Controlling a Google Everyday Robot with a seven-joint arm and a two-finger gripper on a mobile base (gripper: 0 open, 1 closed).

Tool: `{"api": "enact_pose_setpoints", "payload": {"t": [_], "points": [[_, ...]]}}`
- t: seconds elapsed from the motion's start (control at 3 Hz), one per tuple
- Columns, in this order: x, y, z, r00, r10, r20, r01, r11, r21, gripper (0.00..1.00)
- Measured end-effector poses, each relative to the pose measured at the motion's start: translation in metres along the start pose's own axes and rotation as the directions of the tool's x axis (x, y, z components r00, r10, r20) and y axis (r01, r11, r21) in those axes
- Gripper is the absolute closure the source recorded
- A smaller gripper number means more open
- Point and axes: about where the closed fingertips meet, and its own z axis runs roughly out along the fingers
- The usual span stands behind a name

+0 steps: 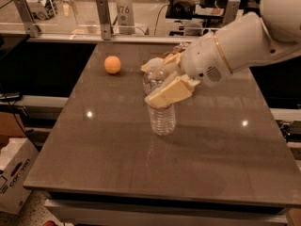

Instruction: Knock water bottle over

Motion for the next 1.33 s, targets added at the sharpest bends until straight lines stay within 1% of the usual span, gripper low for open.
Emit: {"api": "enact_pose_setpoints", "payload": {"t": [0.33,0.67,1.0,1.33], "points": [[-0.002,-0.004,-0.009,0.988,-0.006,-0.155,0.012,0.9992,0.037,1.00],[0.008,-0.007,-0.018,0.942,-0.027,-0.335,0.045,0.9978,0.048,1.00],[0.022,-0.004,-0.019,0.865,-0.088,-0.494,0.105,0.9944,0.008,1.00],[0.037,0.002,-0.013,0.772,-0.178,-0.611,0.172,0.9828,-0.069,1.00]]}}
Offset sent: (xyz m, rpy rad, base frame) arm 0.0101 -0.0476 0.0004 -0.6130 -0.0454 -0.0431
